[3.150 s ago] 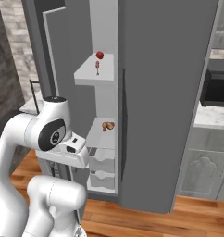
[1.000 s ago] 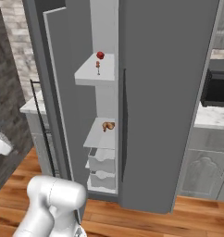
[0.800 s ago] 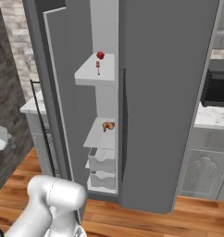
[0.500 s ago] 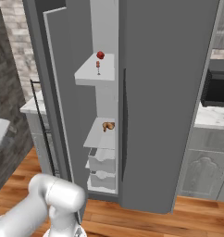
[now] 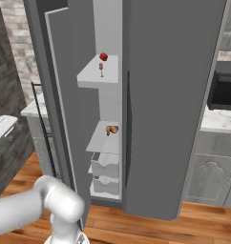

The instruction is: Store the kebab skewer in the freezer for long-term storage. Close the freezer door after placing the cooked food.

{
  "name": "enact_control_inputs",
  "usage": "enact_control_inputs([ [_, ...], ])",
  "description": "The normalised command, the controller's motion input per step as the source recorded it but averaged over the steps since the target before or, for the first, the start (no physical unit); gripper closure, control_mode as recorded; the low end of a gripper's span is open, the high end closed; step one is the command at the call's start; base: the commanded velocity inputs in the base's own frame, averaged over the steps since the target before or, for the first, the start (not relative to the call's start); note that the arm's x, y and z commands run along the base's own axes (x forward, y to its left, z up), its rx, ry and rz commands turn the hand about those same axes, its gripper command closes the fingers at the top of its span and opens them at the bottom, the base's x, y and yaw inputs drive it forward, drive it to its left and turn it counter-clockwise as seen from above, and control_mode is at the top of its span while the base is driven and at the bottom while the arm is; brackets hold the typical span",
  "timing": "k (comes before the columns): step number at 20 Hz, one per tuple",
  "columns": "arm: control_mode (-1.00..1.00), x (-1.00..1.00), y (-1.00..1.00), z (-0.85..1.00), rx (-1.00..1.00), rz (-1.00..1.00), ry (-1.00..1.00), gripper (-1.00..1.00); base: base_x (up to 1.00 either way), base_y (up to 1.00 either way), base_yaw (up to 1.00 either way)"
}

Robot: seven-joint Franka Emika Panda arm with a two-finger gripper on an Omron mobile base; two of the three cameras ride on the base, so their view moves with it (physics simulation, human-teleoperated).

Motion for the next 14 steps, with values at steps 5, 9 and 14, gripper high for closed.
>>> enact_control_inputs([
  [5, -1.0, 0.57, -0.01, 0.0, 0.0, -0.04, 0.07, -1.0, 0.0, 0.0, 0.0],
  [9, -1.0, 0.61, -0.03, -0.1, 0.0, 0.0, 0.0, -1.0, 0.0, 0.0, 0.0],
  [14, -1.0, 0.59, -0.31, -0.12, 0.0, 0.0, 0.0, -1.0, 0.0, 0.0, 0.0],
])
